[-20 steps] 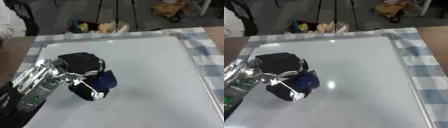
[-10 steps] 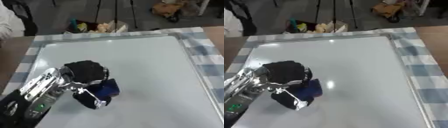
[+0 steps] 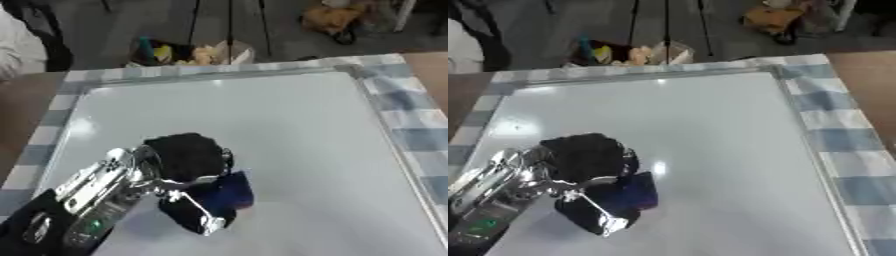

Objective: Wipe the whiteboard clean with a brush.

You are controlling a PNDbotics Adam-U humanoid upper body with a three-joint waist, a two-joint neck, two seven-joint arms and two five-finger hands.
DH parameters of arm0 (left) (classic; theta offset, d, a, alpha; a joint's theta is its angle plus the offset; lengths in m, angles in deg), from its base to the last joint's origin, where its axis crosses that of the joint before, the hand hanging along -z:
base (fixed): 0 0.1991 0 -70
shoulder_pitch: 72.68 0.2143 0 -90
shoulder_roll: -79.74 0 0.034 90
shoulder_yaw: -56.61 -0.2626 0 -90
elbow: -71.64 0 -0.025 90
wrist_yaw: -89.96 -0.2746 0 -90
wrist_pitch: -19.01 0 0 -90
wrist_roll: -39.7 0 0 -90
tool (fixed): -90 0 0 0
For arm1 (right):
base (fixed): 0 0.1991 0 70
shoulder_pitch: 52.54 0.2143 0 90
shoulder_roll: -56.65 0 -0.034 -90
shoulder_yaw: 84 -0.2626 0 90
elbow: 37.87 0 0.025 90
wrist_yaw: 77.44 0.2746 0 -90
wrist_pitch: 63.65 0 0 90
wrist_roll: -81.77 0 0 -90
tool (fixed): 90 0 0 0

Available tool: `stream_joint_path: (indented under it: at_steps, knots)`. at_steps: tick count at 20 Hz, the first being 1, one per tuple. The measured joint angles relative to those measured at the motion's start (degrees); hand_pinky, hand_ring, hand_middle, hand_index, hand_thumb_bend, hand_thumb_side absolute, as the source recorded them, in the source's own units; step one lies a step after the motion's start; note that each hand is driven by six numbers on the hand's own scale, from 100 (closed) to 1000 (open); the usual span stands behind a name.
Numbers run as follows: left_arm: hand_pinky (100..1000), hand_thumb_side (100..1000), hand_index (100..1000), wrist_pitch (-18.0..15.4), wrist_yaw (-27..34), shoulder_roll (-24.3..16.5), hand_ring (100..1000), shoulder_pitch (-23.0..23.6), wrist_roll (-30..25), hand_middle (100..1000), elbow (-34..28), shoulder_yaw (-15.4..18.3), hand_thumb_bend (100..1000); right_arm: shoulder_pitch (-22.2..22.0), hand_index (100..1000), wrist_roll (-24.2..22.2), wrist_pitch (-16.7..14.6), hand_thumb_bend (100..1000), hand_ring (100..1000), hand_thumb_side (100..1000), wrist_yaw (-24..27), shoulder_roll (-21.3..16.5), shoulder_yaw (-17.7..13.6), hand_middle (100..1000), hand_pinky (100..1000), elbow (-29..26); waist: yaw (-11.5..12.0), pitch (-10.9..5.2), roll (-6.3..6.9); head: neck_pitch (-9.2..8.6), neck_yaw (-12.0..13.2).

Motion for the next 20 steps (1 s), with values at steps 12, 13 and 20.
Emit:
stream_joint_path:
  at_steps: [12,13,20]
  knots:
    - [226,631,462,-3.68,-1.97,0.45,375,0.97,0.40,262,2.00,-1.43,100,0.46,784,-0.02,-0.01,100,816,847,0.00,0.01,0.03,727,792,0.00,-0.03,0.41,-0.11,0.20,-1.31]
    - [236,645,474,-3.99,-2.04,0.45,384,1.05,0.56,271,2.32,-1.44,100,0.46,784,-0.03,-0.01,100,816,848,0.00,0.01,0.04,727,792,0.00,-0.04,0.44,-0.12,0.20,-1.31]
    - [390,743,694,-6.02,-2.16,0.45,550,1.31,1.30,498,3.47,-1.44,100,0.46,784,-0.03,-0.01,100,816,847,0.00,0.02,0.13,727,792,0.00,-0.07,0.47,-0.12,0.16,-1.30]
